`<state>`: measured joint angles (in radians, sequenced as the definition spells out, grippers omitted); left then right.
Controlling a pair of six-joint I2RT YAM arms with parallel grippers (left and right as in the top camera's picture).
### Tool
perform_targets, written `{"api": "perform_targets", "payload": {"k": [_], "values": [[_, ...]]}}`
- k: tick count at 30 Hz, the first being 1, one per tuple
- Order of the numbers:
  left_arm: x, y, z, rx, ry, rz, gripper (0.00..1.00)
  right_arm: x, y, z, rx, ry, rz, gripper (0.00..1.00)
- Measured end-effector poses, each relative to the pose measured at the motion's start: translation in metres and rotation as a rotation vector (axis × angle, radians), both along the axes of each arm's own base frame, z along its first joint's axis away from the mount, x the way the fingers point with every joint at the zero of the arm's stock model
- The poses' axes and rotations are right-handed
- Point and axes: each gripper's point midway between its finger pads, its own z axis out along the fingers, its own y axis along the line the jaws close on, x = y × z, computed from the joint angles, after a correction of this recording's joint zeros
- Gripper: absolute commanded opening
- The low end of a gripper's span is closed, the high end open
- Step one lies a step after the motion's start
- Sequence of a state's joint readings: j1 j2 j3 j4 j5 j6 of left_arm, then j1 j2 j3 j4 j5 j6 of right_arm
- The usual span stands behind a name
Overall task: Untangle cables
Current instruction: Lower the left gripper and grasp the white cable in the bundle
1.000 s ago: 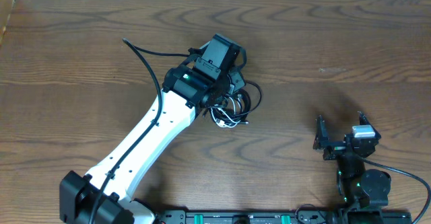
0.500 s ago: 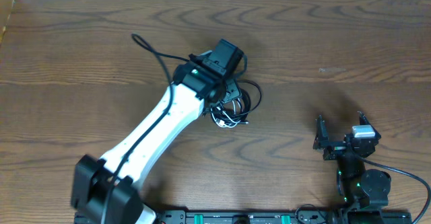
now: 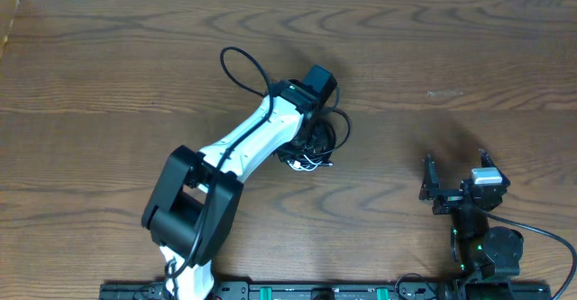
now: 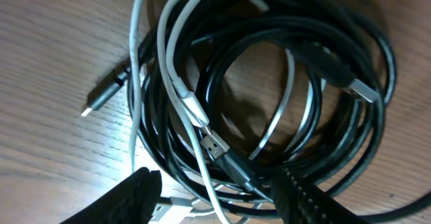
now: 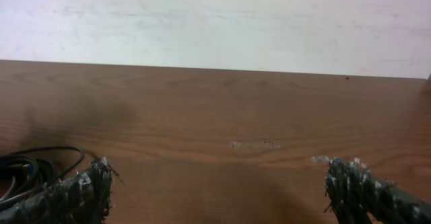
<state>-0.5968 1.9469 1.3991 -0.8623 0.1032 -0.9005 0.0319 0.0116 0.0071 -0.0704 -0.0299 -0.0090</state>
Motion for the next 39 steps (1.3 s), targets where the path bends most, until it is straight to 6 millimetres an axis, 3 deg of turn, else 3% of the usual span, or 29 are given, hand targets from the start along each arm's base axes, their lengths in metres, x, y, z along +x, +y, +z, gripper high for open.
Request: {"api": "perform_targets", "payload": {"k": [4, 19, 21, 24, 29, 39], "values": [[0.003, -0.003, -0.002, -0.012, -0.006, 0.009, 0.45, 0.000, 0.000, 0.000, 0.000, 0.000, 0.000, 0.99], [0.003, -0.004, -0.002, -0.015, -0.006, 0.015, 0.44, 0.000, 0.000, 0.000, 0.000, 0.000, 0.000, 0.99], [0.003, -0.003, -0.004, -0.009, -0.002, 0.015, 0.39, 0.000, 0.000, 0.000, 0.000, 0.000, 0.000, 0.99], [0.002, -0.002, -0.010, 0.001, 0.009, 0.017, 0.23, 0.000, 0.000, 0.000, 0.000, 0.000, 0.000, 0.99], [0.001, -0.001, -0.015, 0.009, 0.020, 0.016, 0.08, 0.000, 0.000, 0.000, 0.000, 0.000, 0.000, 0.99], [0.002, -0.004, -0.008, -0.011, 0.007, 0.002, 0.08, 0.000, 0.000, 0.000, 0.000, 0.000, 0.000, 0.99]]}}
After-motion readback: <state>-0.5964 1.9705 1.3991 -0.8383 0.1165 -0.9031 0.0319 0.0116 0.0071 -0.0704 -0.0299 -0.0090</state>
